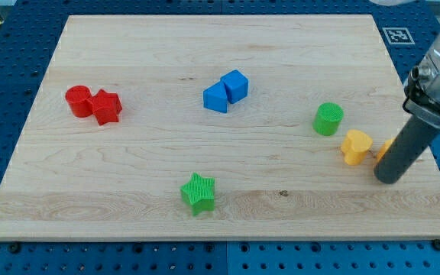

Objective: Move the yellow hexagon to the right center of the board

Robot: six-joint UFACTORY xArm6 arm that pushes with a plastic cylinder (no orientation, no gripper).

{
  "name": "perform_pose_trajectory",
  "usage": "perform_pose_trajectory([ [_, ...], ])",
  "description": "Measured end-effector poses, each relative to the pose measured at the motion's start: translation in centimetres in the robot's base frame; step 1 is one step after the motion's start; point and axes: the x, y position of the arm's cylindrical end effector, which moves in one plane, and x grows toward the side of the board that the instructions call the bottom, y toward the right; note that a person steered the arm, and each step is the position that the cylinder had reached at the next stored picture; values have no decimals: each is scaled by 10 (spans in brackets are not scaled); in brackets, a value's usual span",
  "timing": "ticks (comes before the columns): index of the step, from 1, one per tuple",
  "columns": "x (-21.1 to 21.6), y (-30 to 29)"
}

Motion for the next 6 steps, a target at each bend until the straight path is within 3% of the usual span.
perform_pose_trajectory([
  [1, -32, 0],
  [2, -26, -6],
  [3, 12, -1],
  [4, -2, 33],
  [5, -41, 42],
  [6, -45, 42],
])
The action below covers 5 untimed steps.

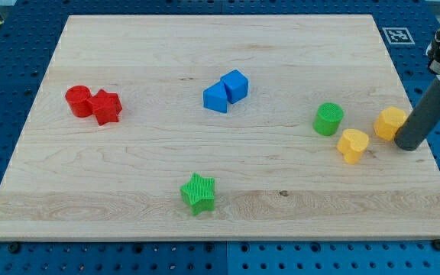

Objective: Move the yellow hexagon to the right center of the board

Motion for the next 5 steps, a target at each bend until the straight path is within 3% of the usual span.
perform_pose_trajectory([
  [1, -36, 7],
  [2, -36, 6],
  [3, -3, -6],
  [5, -1, -7],
])
